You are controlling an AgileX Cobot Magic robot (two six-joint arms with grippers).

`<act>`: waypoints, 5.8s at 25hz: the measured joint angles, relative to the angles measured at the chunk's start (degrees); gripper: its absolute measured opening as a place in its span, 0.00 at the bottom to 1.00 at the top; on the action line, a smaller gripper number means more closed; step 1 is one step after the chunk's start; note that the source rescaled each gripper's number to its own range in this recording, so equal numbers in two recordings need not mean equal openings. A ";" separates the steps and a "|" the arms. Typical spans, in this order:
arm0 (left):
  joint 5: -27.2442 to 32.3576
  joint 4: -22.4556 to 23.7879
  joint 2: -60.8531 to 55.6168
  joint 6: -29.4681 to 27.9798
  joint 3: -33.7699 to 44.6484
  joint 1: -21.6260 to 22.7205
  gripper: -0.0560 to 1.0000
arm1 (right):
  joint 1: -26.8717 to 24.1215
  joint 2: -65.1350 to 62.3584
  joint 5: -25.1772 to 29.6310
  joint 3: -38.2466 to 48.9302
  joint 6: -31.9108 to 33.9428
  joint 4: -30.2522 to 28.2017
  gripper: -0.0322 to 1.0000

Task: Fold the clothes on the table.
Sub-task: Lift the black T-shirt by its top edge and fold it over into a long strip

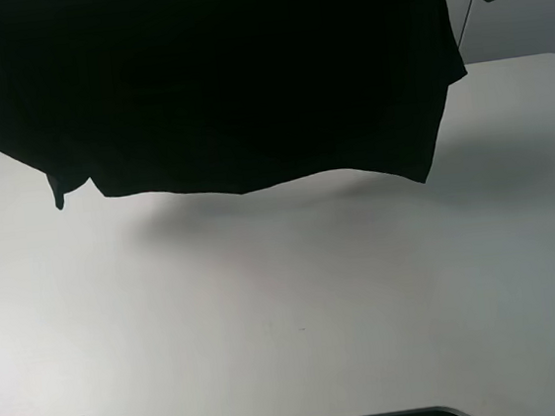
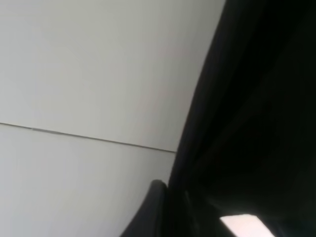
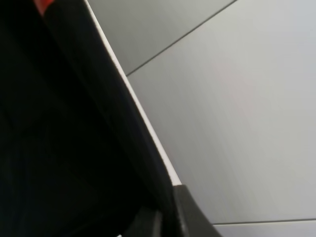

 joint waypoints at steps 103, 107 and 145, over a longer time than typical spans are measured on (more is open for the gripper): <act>16.27 11.73 41.56 -17.02 -3.82 -6.64 0.08 | -0.02 31.82 -19.72 11.31 -19.24 31.83 0.04; 14.22 14.34 42.17 -21.47 -3.82 -6.64 0.08 | -0.02 32.55 -22.29 11.31 -20.02 31.83 0.04; -1.40 16.92 50.39 -24.15 -3.82 -0.98 0.08 | -0.02 42.78 -33.73 11.31 -20.75 31.73 0.04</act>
